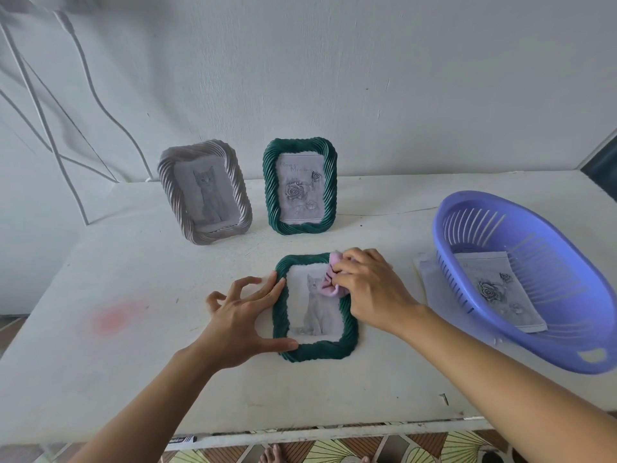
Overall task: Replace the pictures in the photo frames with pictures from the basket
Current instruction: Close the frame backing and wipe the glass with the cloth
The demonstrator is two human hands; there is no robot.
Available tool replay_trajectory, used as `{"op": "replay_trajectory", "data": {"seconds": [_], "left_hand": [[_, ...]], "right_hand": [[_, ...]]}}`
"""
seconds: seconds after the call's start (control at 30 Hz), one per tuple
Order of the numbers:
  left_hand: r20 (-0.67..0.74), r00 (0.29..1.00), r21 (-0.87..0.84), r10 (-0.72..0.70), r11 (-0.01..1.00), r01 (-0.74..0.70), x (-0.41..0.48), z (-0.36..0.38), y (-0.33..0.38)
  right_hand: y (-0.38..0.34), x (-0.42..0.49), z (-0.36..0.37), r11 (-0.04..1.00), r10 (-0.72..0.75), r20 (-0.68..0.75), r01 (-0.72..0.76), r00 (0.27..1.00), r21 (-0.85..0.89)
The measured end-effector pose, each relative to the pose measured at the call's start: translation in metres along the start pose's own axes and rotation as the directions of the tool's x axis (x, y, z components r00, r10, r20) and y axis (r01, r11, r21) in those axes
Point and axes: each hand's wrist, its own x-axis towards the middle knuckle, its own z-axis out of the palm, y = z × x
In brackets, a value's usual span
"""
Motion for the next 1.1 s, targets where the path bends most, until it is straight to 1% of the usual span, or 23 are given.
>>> {"op": "replay_trajectory", "data": {"seconds": [0.17, 0.37, 0.47, 0.53, 0.6, 0.67, 0.77, 0.83, 0.87, 0.93, 0.97, 1.03, 1.07, 1.1], "left_hand": [[0.008, 1.000, 0.026, -0.017, 1.000, 0.016, 0.000, -0.001, 0.001], [-0.008, 1.000, 0.016, -0.024, 1.000, 0.024, -0.001, -0.001, 0.003], [-0.003, 0.999, 0.012, -0.033, 0.999, 0.034, -0.001, -0.002, 0.003], [-0.002, 0.999, -0.010, -0.039, 0.999, 0.039, -0.001, -0.002, 0.003], [-0.015, 0.999, -0.039, -0.039, 0.999, 0.039, -0.002, -0.001, 0.002], [-0.009, 0.999, -0.061, -0.041, 0.997, 0.041, -0.004, -0.001, 0.001], [-0.016, 0.999, -0.104, -0.050, 0.993, 0.048, -0.008, -0.001, 0.005], [-0.046, 0.994, -0.163, -0.101, 0.982, 0.092, -0.012, -0.005, 0.012], [-0.071, 0.988, -0.220, -0.135, 0.969, 0.116, -0.013, -0.009, 0.017], [-0.124, 0.975, -0.393, -0.184, 0.911, 0.122, -0.016, -0.022, 0.029], [-0.141, 0.971, -0.523, -0.193, 0.847, 0.093, -0.016, -0.031, 0.038], [-0.155, 0.966, -0.777, -0.209, 0.630, 0.012, -0.017, -0.049, 0.053], [-0.160, 0.957, -0.841, -0.243, 0.540, -0.004, -0.017, -0.057, 0.058], [-0.163, 0.943, -0.877, -0.291, 0.481, -0.003, -0.017, -0.064, 0.060]], "right_hand": [[-0.001, 0.001, -0.005, 1.000, -0.008, 0.036, 0.008, 0.999, 0.010], [-0.028, -0.034, -0.005, 0.965, -0.010, 0.076, -0.011, 0.997, 0.264], [-0.033, -0.037, -0.005, 0.939, -0.016, 0.104, -0.021, 0.994, 0.343], [-0.032, -0.034, -0.004, 0.922, 0.005, 0.097, -0.042, 0.995, 0.385], [-0.032, -0.030, -0.002, 0.894, 0.057, 0.055, -0.076, 0.997, 0.441], [-0.034, -0.024, 0.000, 0.850, 0.152, -0.016, -0.122, 0.988, 0.513], [-0.043, -0.014, 0.002, 0.771, 0.310, -0.114, -0.179, 0.944, 0.611], [-0.049, -0.006, 0.003, 0.706, 0.375, -0.153, -0.175, 0.914, 0.686], [-0.053, -0.002, 0.004, 0.668, 0.397, -0.161, -0.164, 0.904, 0.726], [-0.061, 0.008, 0.003, 0.602, 0.430, -0.163, -0.147, 0.888, 0.785], [-0.065, 0.013, 0.001, 0.579, 0.440, -0.163, -0.140, 0.883, 0.803], [-0.075, 0.023, -0.003, 0.553, 0.445, -0.175, -0.116, 0.878, 0.825], [-0.079, 0.029, -0.006, 0.545, 0.442, -0.184, -0.100, 0.878, 0.833], [-0.083, 0.035, -0.007, 0.530, 0.441, -0.185, -0.088, 0.878, 0.844]]}}
